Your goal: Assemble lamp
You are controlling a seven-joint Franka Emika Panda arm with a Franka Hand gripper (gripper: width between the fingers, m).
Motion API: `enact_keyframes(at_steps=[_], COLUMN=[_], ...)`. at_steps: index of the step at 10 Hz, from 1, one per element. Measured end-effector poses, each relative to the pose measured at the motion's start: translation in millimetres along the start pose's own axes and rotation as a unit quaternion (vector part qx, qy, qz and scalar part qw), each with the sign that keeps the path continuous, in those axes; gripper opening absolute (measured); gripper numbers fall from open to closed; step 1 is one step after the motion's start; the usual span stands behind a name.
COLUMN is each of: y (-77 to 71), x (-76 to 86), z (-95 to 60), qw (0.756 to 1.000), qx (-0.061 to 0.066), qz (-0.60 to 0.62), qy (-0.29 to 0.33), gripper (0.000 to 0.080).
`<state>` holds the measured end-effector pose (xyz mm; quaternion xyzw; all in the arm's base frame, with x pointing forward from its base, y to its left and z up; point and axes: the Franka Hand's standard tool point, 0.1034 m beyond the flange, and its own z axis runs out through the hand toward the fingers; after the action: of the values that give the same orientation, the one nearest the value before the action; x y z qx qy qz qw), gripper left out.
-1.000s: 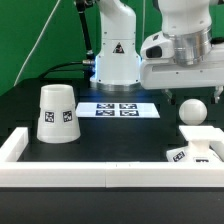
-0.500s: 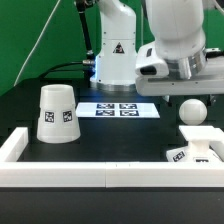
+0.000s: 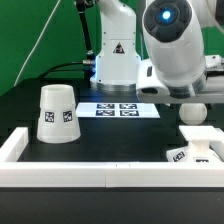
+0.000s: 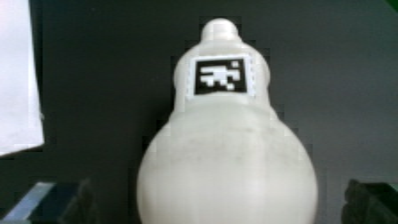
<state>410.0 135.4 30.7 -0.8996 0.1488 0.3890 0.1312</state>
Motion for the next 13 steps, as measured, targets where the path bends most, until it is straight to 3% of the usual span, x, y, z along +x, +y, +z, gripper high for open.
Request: enact_keyframes(at_steps=[6, 8, 9, 13], y=[2.3, 2.3, 2.3, 3.4], x=[0.7, 1.0, 1.2, 3.3], z=[25.3, 26.8, 26.5, 16.7], qw=[0.999, 0.999, 0.999, 1.000], qx=[-0.011, -0.012, -0.012, -0.006], qz=[0.030, 0.030, 0.030, 0.014], qy=[-0.021, -0.022, -0.022, -0.015], gripper=[0.0698, 0.0671, 0.0575, 0.0576])
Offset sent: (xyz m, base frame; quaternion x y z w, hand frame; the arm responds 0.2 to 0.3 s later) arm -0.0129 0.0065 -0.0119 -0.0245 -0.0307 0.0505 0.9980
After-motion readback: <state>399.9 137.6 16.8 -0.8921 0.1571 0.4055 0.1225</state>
